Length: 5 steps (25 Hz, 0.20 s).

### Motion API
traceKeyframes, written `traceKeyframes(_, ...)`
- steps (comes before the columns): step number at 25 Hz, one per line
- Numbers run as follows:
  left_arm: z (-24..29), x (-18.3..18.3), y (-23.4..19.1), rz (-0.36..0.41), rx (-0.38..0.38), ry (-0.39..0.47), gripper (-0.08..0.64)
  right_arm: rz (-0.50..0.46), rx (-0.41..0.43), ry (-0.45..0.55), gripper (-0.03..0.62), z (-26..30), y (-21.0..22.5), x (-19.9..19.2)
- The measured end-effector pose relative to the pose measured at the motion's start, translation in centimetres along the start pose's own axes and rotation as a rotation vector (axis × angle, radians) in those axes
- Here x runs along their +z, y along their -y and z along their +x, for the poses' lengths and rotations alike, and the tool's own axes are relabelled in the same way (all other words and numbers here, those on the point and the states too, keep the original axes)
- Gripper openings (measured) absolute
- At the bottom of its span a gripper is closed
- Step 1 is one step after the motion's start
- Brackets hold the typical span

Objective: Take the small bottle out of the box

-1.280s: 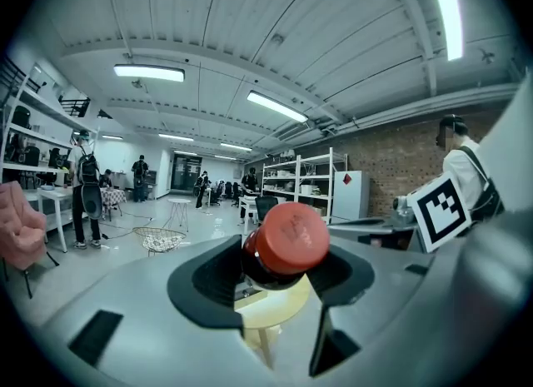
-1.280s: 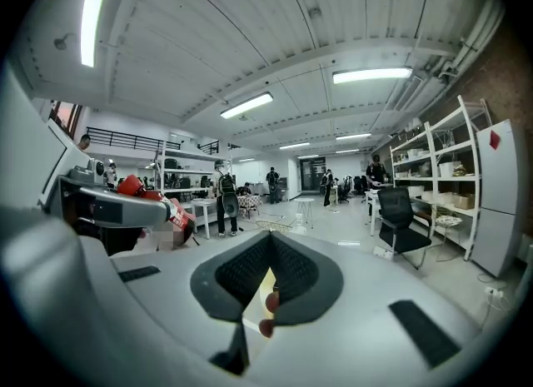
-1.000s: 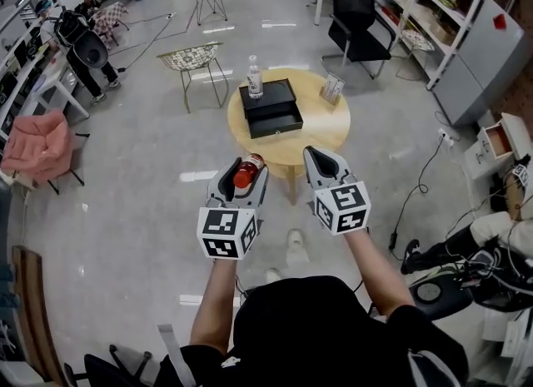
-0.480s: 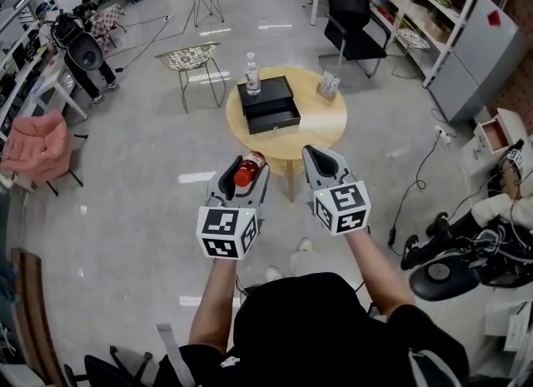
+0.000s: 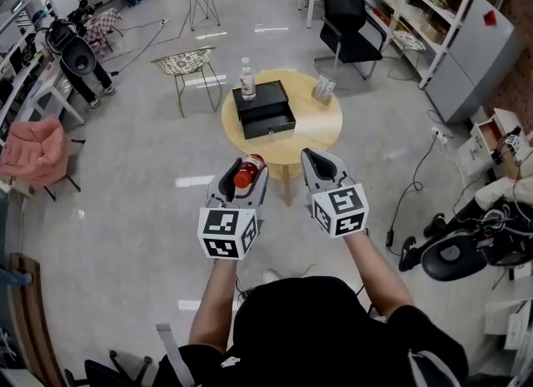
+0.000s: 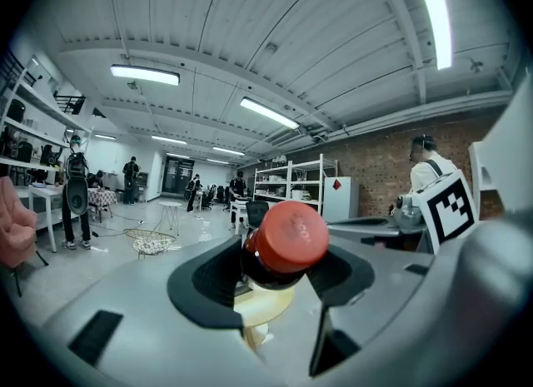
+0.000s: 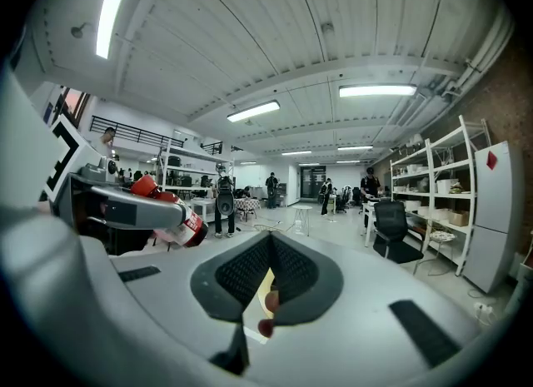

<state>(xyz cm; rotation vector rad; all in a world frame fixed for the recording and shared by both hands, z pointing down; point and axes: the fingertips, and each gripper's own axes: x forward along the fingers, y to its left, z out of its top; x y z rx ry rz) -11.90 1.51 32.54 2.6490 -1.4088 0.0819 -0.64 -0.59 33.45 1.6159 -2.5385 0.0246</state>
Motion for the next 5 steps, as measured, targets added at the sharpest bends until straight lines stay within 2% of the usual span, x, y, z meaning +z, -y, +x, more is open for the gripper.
traceKeyframes(5,1.18,0.18,0.45,0.004,-0.012,0.004,0.233,0.004,-0.004,-0.007,0.002,0.29,0.97,-0.42)
